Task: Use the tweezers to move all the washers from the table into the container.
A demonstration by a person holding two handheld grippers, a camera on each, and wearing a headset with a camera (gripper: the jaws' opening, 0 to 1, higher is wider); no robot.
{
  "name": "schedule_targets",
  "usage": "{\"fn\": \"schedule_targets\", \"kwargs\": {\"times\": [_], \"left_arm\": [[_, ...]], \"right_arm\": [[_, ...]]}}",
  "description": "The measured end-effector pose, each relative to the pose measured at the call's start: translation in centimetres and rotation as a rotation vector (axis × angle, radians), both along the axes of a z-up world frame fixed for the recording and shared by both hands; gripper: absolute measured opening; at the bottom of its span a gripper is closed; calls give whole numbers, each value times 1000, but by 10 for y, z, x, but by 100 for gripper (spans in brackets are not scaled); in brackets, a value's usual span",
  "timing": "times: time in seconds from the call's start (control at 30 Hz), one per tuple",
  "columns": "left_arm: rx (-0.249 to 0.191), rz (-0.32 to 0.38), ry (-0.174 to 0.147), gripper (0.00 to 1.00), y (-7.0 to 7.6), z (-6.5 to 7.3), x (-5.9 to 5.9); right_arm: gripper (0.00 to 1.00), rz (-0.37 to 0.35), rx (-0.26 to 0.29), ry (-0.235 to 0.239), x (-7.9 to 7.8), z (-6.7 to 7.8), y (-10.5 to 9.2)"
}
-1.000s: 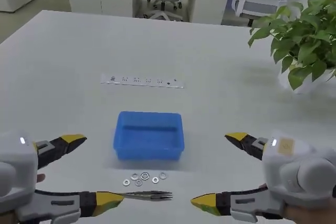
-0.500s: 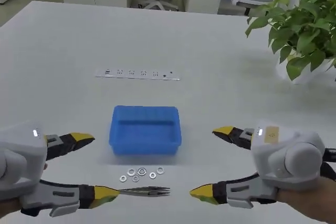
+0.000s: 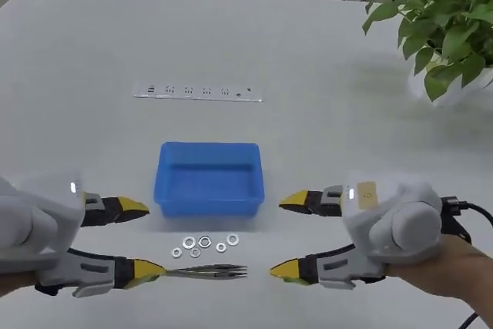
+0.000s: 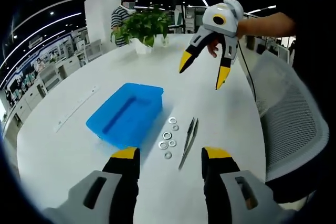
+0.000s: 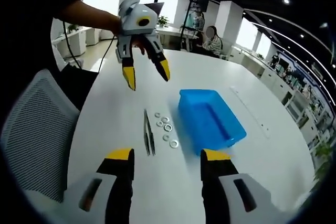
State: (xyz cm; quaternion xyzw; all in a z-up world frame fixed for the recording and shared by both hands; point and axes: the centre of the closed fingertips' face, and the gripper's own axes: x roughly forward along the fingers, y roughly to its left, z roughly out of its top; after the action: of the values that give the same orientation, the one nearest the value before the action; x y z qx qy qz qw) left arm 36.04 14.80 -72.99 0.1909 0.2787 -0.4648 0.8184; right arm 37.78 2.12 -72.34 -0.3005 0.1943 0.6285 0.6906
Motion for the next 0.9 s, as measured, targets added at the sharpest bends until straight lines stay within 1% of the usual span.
{"fn": "schedule_targets", "kwargs": {"times": [0.1,0.17,0.2,0.37,0.4,0.47,0.53,0.57,0.63,0.73,0.77,0.83,0.9], "left_arm": [[33,-29,15,46,0,-8,-1],[69,-52,20,42,1,-14,-1],[88,-66,28,41,2,-17,-2],[122,-108,41,34,1,-23,-3],[132,-123,52,33,0,-26,-5],[161,-158,58,31,0,-30,-8],[168,-170,65,29,-1,-33,-8],[171,-173,69,29,-1,-34,-7],[183,-185,75,28,-1,-38,-8],[219,-211,87,26,0,-44,-10],[227,-215,86,26,0,-47,-10],[241,-225,95,24,0,-51,-10],[250,-236,93,23,-1,-52,-11]], "right_arm": [[45,26,-14,12,-1,-5,4],[41,39,-23,22,-2,-9,6],[40,48,-30,27,-3,-11,8],[35,79,-60,35,-6,-20,13],[34,90,-70,36,-7,-22,15],[32,104,-78,38,-8,-24,18],[30,121,-86,35,-8,-27,23],[30,132,-91,43,-9,-29,26],[28,147,-105,45,-10,-33,29],[26,166,-118,54,-13,-39,34],[26,173,-122,56,-14,-40,36],[24,193,-139,52,-15,-45,39],[23,201,-157,50,-16,-49,40]]}}
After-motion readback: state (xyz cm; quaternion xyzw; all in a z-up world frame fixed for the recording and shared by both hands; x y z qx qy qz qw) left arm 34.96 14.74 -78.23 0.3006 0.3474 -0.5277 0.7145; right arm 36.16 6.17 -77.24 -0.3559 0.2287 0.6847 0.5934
